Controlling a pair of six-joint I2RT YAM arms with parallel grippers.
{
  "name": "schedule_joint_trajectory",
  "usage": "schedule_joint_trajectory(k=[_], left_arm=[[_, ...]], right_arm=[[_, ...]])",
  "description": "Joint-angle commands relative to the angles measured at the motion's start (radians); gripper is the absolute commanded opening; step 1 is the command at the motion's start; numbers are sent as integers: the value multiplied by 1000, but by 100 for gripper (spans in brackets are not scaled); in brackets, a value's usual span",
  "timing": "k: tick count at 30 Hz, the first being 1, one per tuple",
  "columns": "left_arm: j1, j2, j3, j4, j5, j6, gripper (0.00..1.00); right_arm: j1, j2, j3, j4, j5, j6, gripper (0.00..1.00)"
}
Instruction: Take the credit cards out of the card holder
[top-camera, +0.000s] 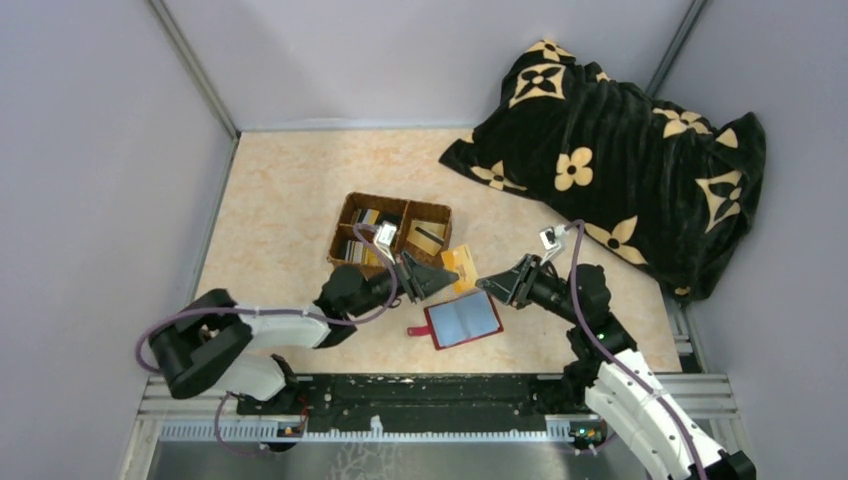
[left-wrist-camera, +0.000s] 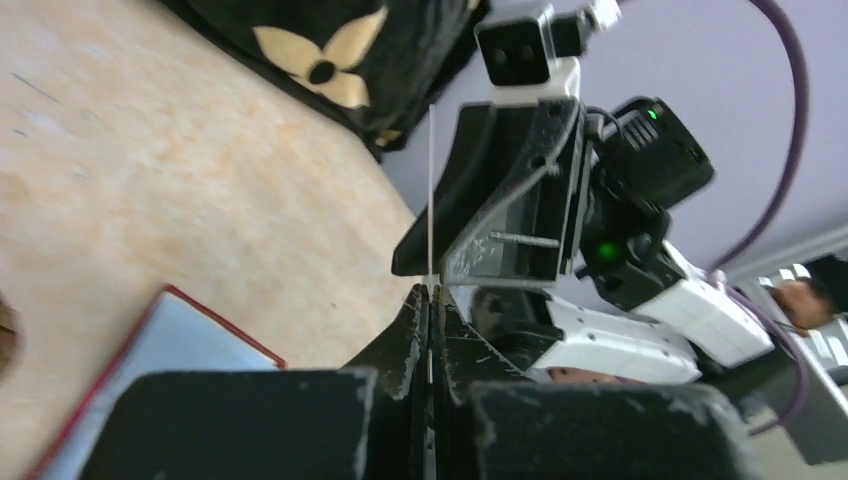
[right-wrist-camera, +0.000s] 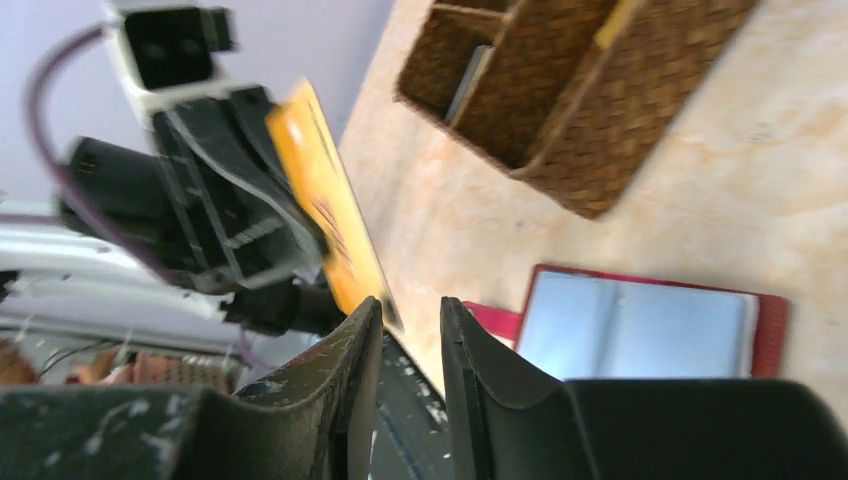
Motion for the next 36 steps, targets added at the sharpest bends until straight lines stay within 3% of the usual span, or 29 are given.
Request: schedule_joint_trajectory(k=[1, 7, 10, 15, 20, 28, 36], left_arm=[[97, -174, 141, -508, 25, 157, 0], [284, -286, 428, -1258, -54, 410, 0], [359, -231, 534, -1450, 15, 484, 0], [412, -149, 641, -1598, 72, 573, 0], [435, -97, 716, -1776, 12, 660, 0], [506, -112, 746, -1828, 26, 700, 0], [527, -26, 808, -1906, 22, 758, 0]], right_arm=[[-5, -56, 73, -137, 201, -88, 29], [-5, -16, 21, -97, 206, -104, 29], [-5, 44, -22, 11, 172, -80, 29], [-5, 190, -31, 147, 127, -80, 29], [-5, 304, -25, 242, 61, -85, 29], [-5, 385, -24, 265, 34, -143, 29], [-6, 454, -18, 302, 35, -167, 29]])
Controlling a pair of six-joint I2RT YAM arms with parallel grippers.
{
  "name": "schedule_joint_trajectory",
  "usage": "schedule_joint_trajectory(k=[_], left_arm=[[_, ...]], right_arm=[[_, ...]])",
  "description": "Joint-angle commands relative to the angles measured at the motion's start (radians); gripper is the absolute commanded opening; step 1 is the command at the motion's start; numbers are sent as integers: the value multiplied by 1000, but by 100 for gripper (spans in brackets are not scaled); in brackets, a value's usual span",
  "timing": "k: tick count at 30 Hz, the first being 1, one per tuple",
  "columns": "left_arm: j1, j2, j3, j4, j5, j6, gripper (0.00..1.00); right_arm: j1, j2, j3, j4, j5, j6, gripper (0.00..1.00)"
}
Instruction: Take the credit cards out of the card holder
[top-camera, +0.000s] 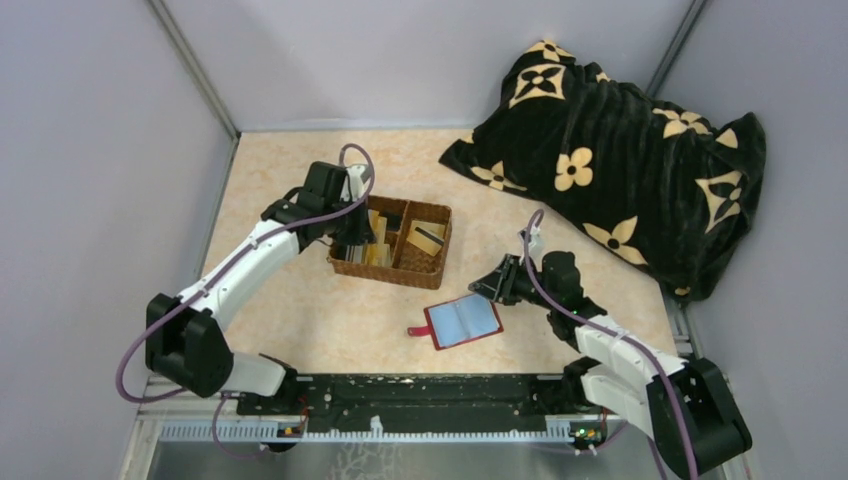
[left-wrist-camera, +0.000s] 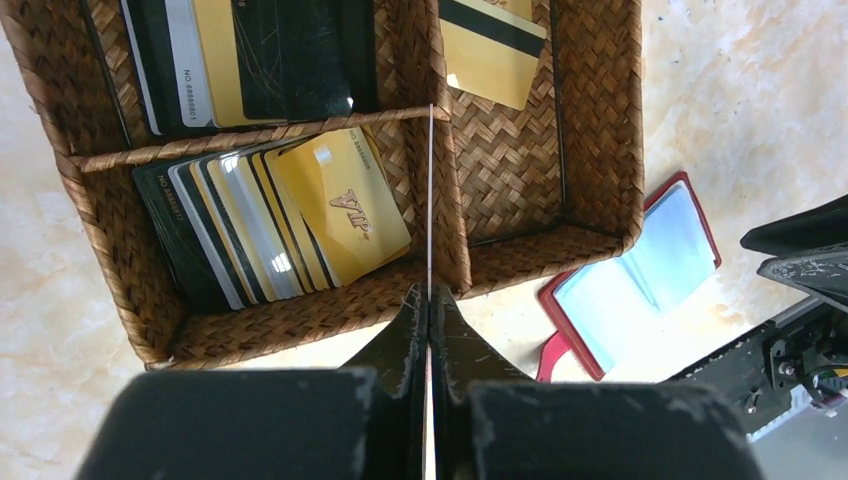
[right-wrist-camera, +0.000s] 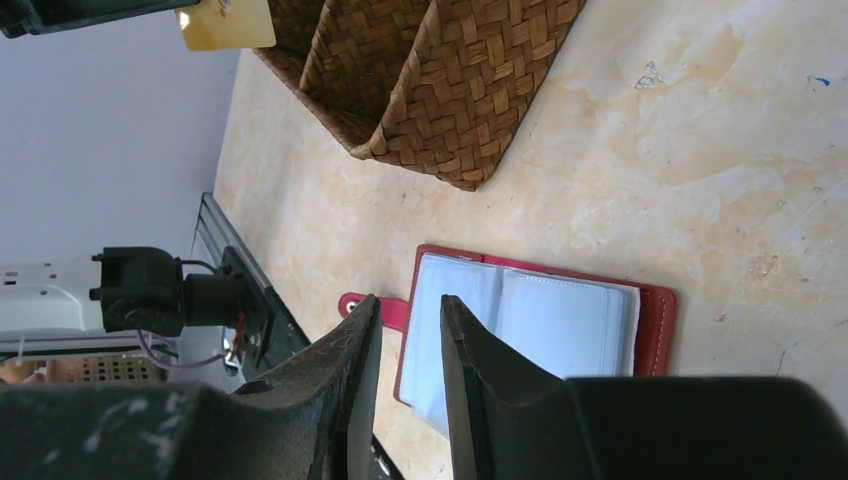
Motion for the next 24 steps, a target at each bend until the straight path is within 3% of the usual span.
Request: schedule_joint_trajectory(k=[1, 24], left_arm=[[7, 55, 45, -53, 11, 54, 0], [17, 231, 147, -139, 34, 123, 0]], right_arm=[[-6, 37, 28, 90, -18, -41, 29], [-8, 47, 22, 65, 19, -85, 28]])
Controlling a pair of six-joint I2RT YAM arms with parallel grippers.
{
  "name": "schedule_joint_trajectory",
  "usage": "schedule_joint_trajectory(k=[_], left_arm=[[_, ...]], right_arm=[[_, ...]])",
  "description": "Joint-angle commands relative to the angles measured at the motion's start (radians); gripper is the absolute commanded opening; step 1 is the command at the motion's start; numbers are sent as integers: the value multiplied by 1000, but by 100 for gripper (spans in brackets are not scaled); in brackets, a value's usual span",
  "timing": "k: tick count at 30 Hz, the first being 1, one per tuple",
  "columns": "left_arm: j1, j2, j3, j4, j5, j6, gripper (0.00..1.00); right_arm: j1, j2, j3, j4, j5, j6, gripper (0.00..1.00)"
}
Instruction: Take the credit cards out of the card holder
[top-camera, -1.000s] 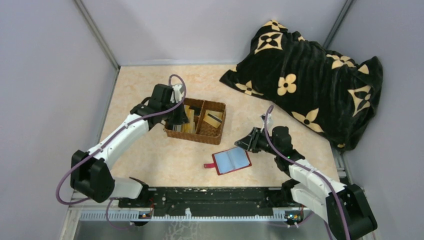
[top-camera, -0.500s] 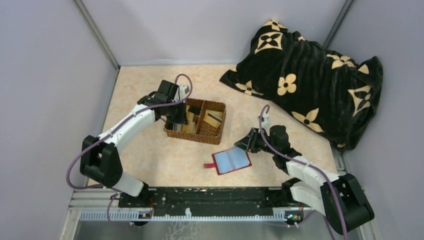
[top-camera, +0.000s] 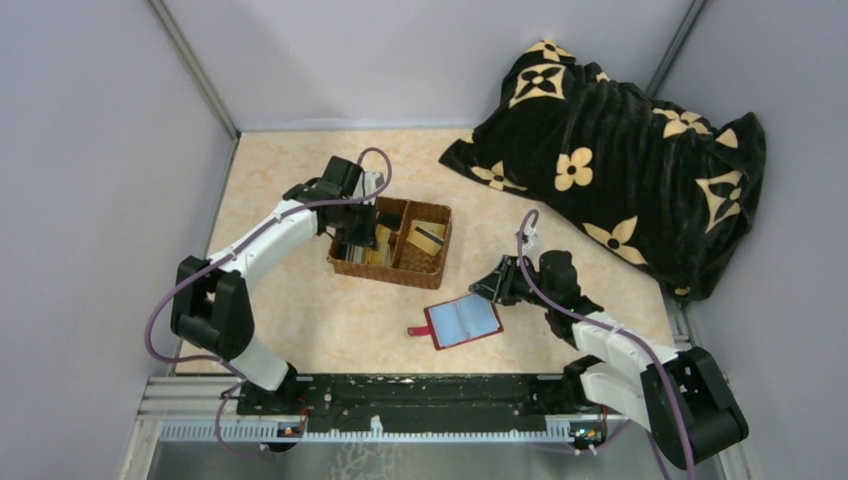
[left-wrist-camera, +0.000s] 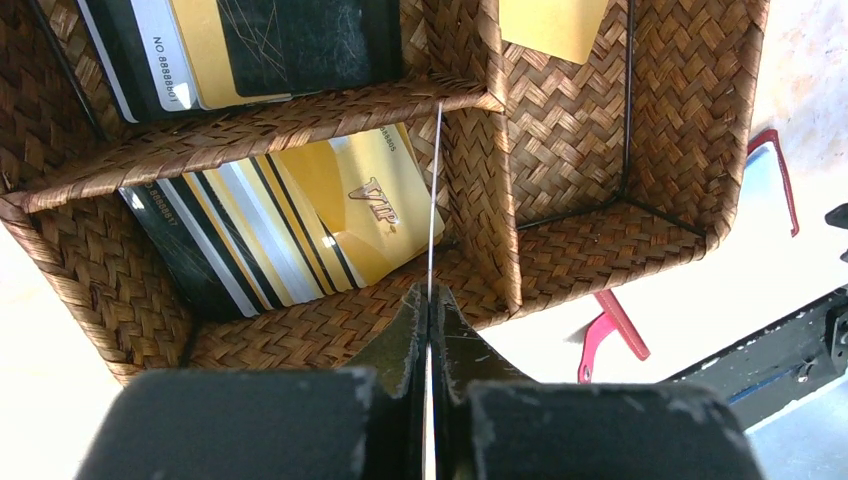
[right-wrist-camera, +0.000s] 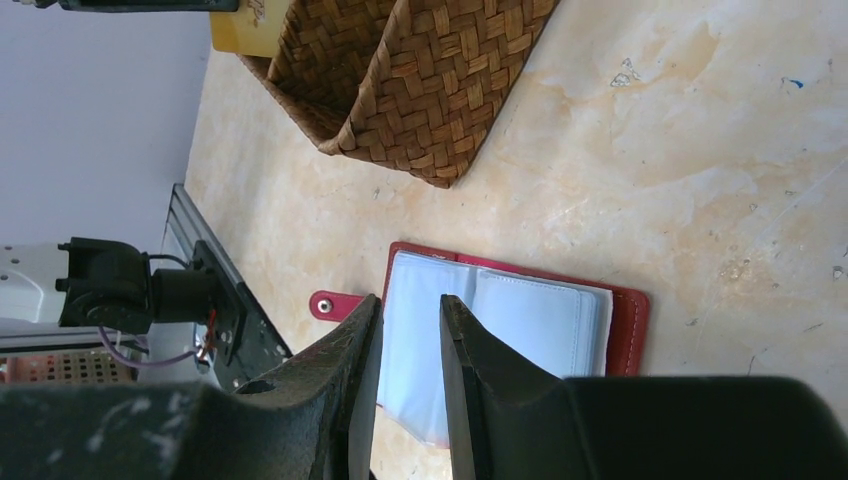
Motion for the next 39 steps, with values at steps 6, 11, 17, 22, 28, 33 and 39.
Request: schedule_joint_trajectory(k=[6, 11, 17, 22, 28, 33, 39], left_arm=[[7, 45, 58, -54, 27, 42, 0], [6, 63, 139, -136, 23, 61, 0], [6, 96, 235, -244, 1, 87, 0], [4, 96, 230, -283, 4, 89, 0], [6, 80, 198, -292, -16, 94, 0], [5, 89, 176, -280, -13, 97, 0], [4, 119, 188, -286, -13, 108, 0]], right_arm=[[-7, -30, 17, 27, 20, -35, 28], [-8, -38, 12, 30, 24, -31, 28], [-10, -65, 4, 26, 30, -25, 28], [-15, -63, -2, 26, 28, -26, 28], [-17, -70, -2, 26, 23, -28, 28], [-18, -70, -4, 22, 24, -28, 28], [-23, -82, -6, -2, 28, -38, 28]])
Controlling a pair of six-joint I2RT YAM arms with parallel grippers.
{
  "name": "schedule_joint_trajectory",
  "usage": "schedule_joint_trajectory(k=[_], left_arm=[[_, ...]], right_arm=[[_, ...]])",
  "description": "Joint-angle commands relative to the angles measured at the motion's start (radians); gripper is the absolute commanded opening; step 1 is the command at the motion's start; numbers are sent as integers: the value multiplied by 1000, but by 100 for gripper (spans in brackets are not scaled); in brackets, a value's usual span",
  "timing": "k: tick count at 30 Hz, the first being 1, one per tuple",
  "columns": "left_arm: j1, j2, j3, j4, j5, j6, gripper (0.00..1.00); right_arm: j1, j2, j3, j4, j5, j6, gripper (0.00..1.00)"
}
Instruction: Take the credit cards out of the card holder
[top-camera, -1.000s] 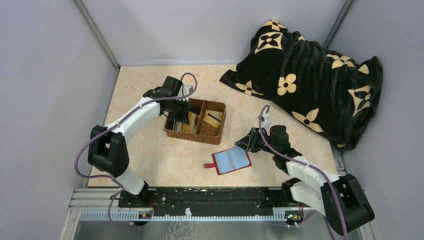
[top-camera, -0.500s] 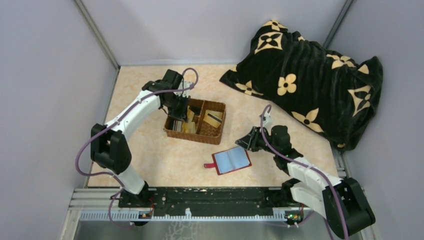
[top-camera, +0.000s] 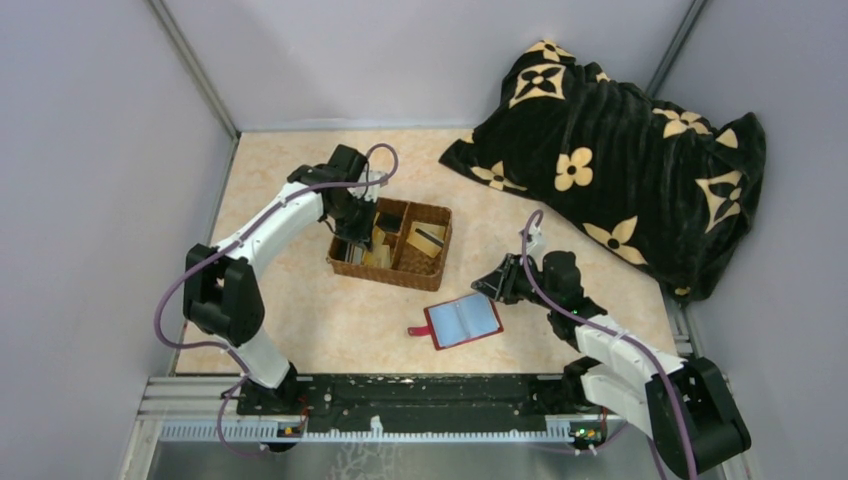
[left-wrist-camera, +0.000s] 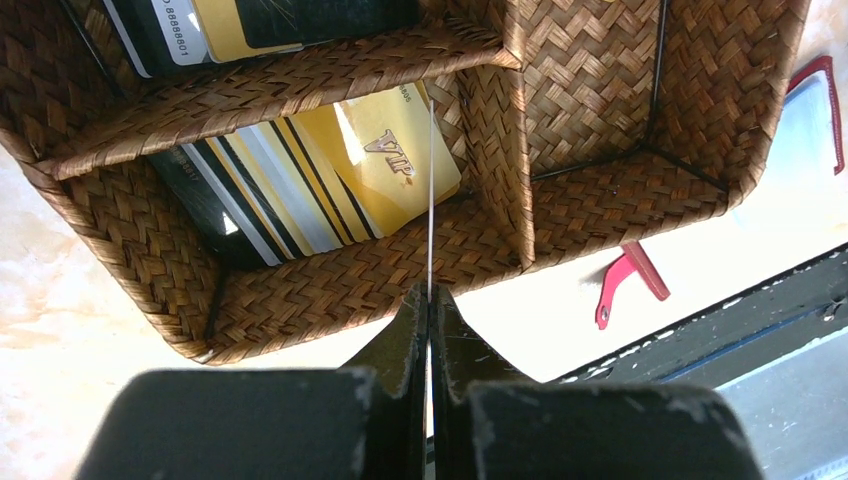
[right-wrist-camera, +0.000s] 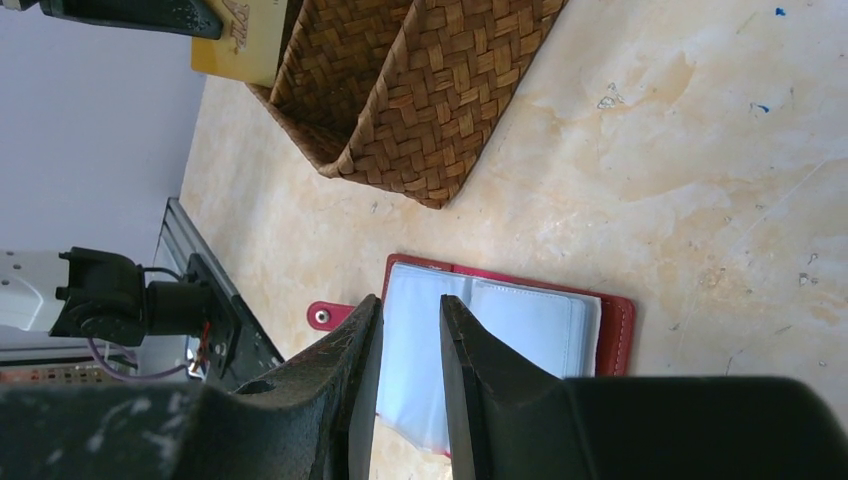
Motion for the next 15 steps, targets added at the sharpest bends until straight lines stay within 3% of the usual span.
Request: schedule_joint_trajectory(k=[1, 15], left_arm=[[2, 30, 2, -31, -1, 23, 0], [-68, 90, -1, 20, -21, -28, 0]], right_arm=[[-16, -33, -6, 11, 3, -24, 28], [-19, -34, -15, 14, 2, -25, 28]])
